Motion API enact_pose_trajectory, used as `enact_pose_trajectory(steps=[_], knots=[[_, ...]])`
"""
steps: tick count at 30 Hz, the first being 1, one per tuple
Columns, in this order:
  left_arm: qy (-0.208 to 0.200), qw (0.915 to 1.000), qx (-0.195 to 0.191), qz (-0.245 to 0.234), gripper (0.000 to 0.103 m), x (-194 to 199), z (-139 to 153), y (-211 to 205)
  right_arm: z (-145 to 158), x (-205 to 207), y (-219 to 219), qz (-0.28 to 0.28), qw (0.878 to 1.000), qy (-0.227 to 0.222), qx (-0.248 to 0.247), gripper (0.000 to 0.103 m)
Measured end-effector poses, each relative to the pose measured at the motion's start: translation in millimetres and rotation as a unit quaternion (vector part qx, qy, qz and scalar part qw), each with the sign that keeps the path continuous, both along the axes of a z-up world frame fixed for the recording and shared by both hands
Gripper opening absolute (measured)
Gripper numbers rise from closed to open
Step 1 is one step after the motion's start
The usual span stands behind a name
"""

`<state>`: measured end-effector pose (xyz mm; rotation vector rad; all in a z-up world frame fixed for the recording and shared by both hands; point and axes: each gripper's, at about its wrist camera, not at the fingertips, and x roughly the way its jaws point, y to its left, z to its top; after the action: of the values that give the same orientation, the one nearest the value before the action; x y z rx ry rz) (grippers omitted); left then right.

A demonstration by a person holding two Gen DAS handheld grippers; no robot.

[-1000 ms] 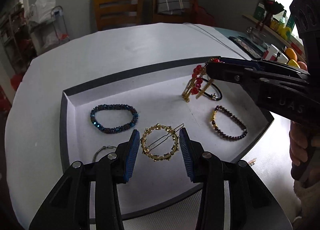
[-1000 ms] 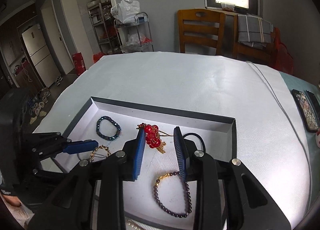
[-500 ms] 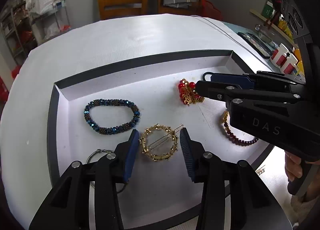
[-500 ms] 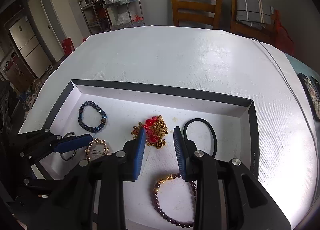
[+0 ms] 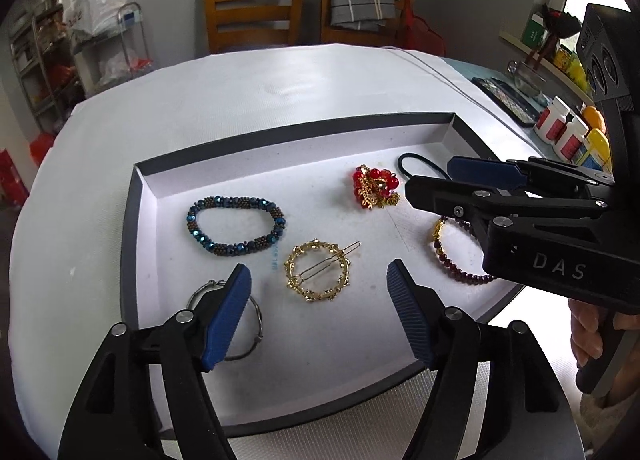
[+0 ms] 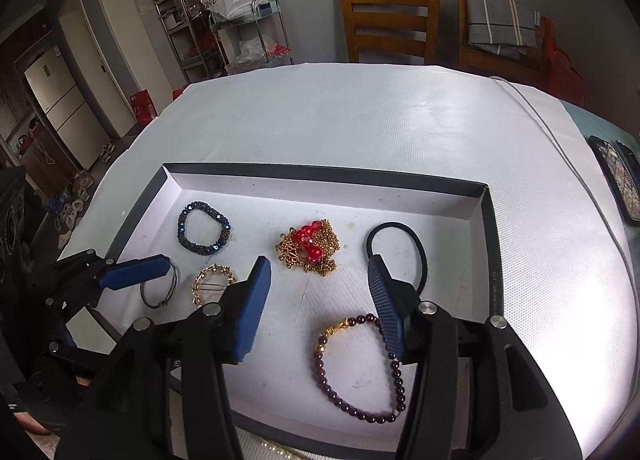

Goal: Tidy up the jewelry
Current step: 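Open both tools to drop the chain and gold clip in the box, then withdraw both open tools back over the remaining jewelry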

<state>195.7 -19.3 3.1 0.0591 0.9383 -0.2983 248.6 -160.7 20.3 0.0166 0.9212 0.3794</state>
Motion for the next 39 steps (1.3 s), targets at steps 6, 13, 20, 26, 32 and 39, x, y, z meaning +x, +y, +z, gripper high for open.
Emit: enact_pose_trajectory(steps=[6,13,20,26,32,39], knots=[[-0.030,0.9995,0.003,0.004,0.081,-16.2,18.5,0.2,22.5,-31.2,-15.1,-0.011,0.999,-0.032,0.010,0.077],[-0.055,0.9985,-0.003,0.006,0.090,-36.0,34.8,1.9,48.2,-73.3,-33.4,-0.021,0.997,-0.073,0.016,0.097],[-0.073,0.9970,-0.012,0.023,0.091,-53.5,45.4,10.6,64.1,-103.9,-53.8,-0.036,0.995,-0.095,0.023,0.097],[-0.089,0.9955,-0.008,0.031,0.093,-76.0,55.8,16.7,63.4,-131.5,-65.9,-0.040,0.994,-0.105,0.017,0.097],[-0.093,0.9953,-0.006,0.026,0.093,-103.1,57.3,25.2,55.9,-159.5,-72.4,-0.038,0.993,-0.113,0.000,0.097],[-0.066,0.9978,0.006,0.009,0.094,-140.3,35.7,35.7,39.1,-195.2,-74.1,-0.002,0.993,-0.112,-0.026,0.097]])
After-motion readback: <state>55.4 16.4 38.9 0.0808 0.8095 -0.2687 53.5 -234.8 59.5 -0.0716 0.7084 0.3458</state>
